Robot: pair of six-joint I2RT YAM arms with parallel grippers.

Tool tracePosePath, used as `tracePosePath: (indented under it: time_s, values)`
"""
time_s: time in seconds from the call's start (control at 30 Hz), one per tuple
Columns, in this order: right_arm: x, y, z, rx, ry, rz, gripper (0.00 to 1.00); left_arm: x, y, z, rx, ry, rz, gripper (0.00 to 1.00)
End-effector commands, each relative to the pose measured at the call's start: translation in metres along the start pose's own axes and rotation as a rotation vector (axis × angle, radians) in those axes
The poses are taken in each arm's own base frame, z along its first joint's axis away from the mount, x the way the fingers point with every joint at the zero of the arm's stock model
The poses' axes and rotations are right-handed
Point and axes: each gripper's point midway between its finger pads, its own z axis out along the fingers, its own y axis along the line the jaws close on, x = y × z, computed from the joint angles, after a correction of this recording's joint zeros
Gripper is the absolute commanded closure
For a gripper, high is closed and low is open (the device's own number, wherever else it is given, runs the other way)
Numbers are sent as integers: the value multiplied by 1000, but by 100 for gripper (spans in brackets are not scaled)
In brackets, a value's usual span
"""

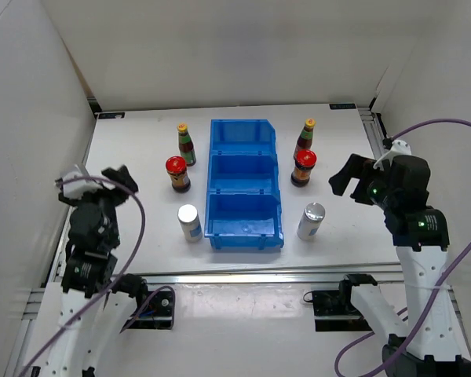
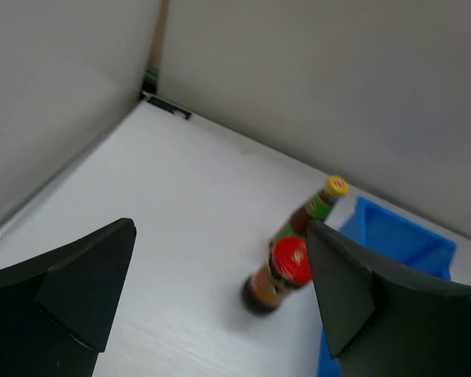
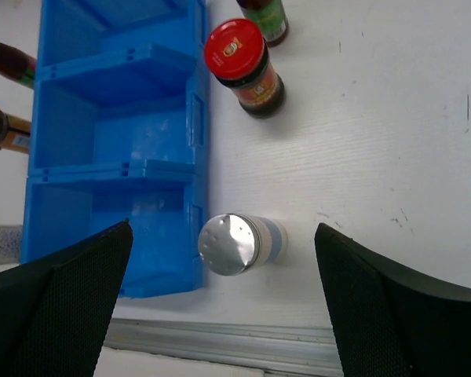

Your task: Organize the condiment bottles

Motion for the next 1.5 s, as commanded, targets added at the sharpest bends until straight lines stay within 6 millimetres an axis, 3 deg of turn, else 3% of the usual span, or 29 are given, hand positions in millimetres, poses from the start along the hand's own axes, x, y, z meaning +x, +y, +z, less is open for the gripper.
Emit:
tracePosePath:
  time_s: [0.0,0.07,0.1,0.17,0.3,0.37,0.43,0.57,0.63,0.87,0.93,1.0,1.2,1.4,1.47]
  values:
    - [15,-5,1,25,70,13,0,87,-3,-41,143,284,-39,0]
    - [18,-1,-4,-6,79,-6,0,80,-13,-50,230,228,-71,0]
    - [25,14,-6,-102,114,-38,0,73,-19,-57,295,195,-69,0]
    - [31,26,-10,-179,131,-51,0,73,-18,-58,339,166,49,0]
    - [54,29,-17,-218,216,-45,0,45,1,-56,250,107,163,0]
    - [64,19,-13,-174,246,-47,0,54,8,-59,220,203,220,0]
    - [65,15,-9,-143,257,-35,0,80,18,-61,182,298,246,0]
    - [75,15,6,-131,357,23,0,76,18,-67,198,261,189,0]
    - [90,13,13,-106,405,61,0,76,19,-67,201,258,212,0]
    - [114,5,34,86,458,37,0,84,18,-65,203,286,225,0]
    - [121,10,44,111,487,-6,0,84,18,-65,203,286,225,0]
    - [117,14,50,146,473,-33,0,86,17,-64,200,295,230,0]
    - [124,-3,65,312,501,-122,0,89,18,-61,188,308,240,0]
    - [129,-8,73,336,506,-132,0,93,19,-59,174,323,241,0]
    - [132,-8,78,335,504,-131,7,93,19,-59,174,324,241,0]
